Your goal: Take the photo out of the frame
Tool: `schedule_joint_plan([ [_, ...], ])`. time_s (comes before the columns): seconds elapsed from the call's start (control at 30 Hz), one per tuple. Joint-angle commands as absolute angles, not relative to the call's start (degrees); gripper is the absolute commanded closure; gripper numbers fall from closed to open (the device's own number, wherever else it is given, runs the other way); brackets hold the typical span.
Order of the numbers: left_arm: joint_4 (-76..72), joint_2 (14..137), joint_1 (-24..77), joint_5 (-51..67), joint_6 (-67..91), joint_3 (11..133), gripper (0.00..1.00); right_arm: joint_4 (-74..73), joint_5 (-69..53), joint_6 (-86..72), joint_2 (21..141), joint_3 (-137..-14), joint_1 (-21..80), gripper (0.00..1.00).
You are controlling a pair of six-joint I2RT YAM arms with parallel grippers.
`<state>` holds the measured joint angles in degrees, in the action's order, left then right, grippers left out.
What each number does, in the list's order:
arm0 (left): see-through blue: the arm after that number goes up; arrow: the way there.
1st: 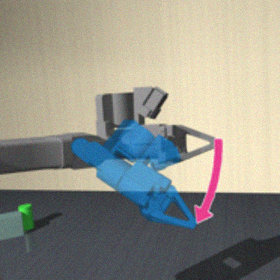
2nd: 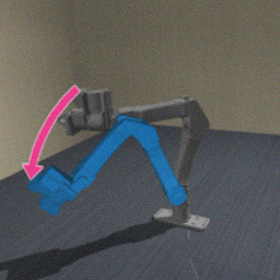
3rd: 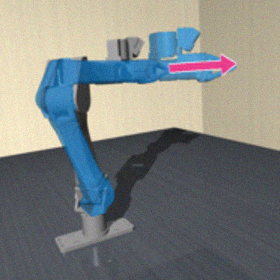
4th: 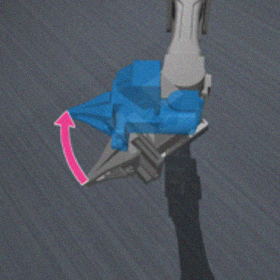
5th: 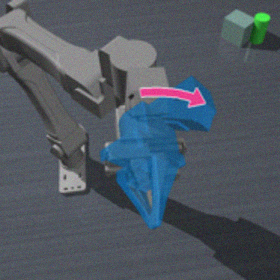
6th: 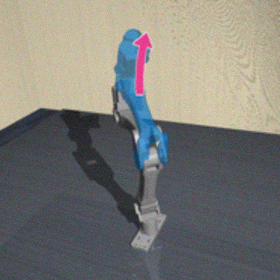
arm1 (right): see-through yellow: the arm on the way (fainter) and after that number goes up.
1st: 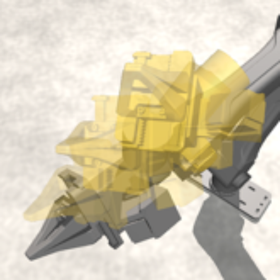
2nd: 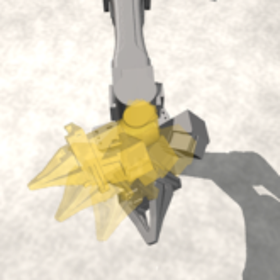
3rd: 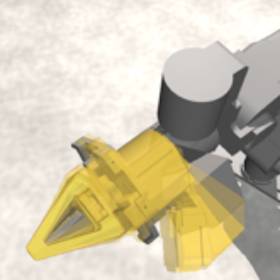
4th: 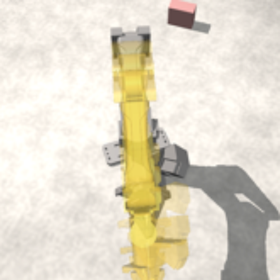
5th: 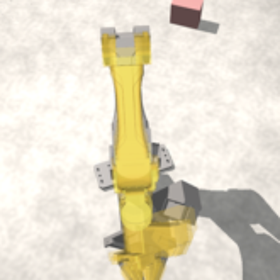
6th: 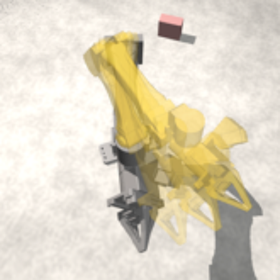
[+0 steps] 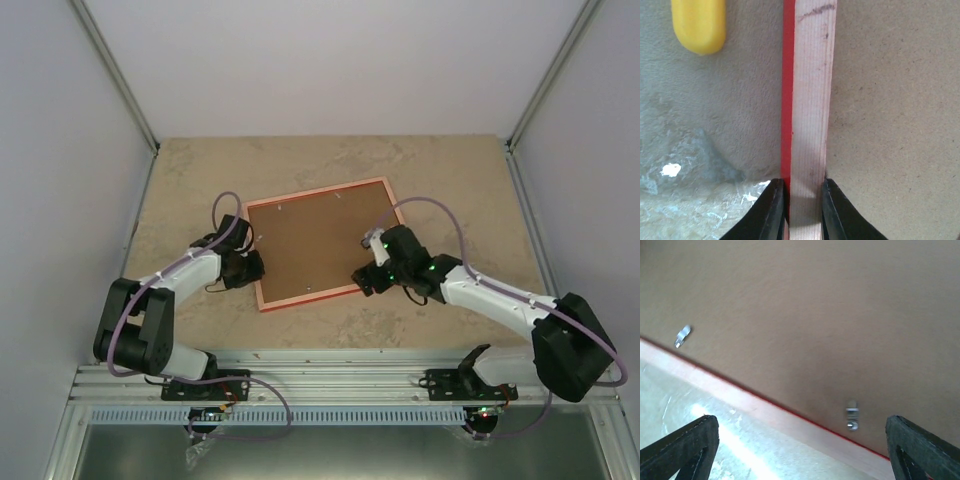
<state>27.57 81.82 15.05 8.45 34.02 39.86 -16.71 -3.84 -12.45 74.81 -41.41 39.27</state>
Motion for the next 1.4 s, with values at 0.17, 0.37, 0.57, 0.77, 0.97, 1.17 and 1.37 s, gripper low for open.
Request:
schedule_joint_plan([
  [0.17,30.9,78.7,15.0,10.8,31.6,46.6,1.0,-15.0,15.6,-0.8,78.2,-42.7,58.4,0.04],
  [0.37,33.4,77.2,15.0,12.0,30.7,49.6,1.0,-10.7,32.2,7.0,85.7,-43.8,69.3,0.02],
  [0.57,35.1,75.3,15.0,12.6,30.3,51.9,1.0,-0.7,40.8,12.6,91.7,-43.4,71.5,0.02],
  [0.77,35.0,74.3,15.0,15.4,30.1,52.7,1.0,15.0,49.5,20.8,98.2,-41.7,72.3,0.06],
  [0.97,35.6,73.7,15.0,15.9,29.9,53.2,1.0,29.0,56.1,28.6,102.8,-39.7,72.3,0.23],
  [1.17,33.3,71.6,15.0,16.1,31.6,51.6,1.0,33.2,57.9,32.4,102.9,-39.9,72.3,0.48],
  [1.37,30.1,69.4,14.8,16.7,35.3,49.1,1.0,33.6,58.1,35.1,97.0,-38.8,72.3,0.77],
])
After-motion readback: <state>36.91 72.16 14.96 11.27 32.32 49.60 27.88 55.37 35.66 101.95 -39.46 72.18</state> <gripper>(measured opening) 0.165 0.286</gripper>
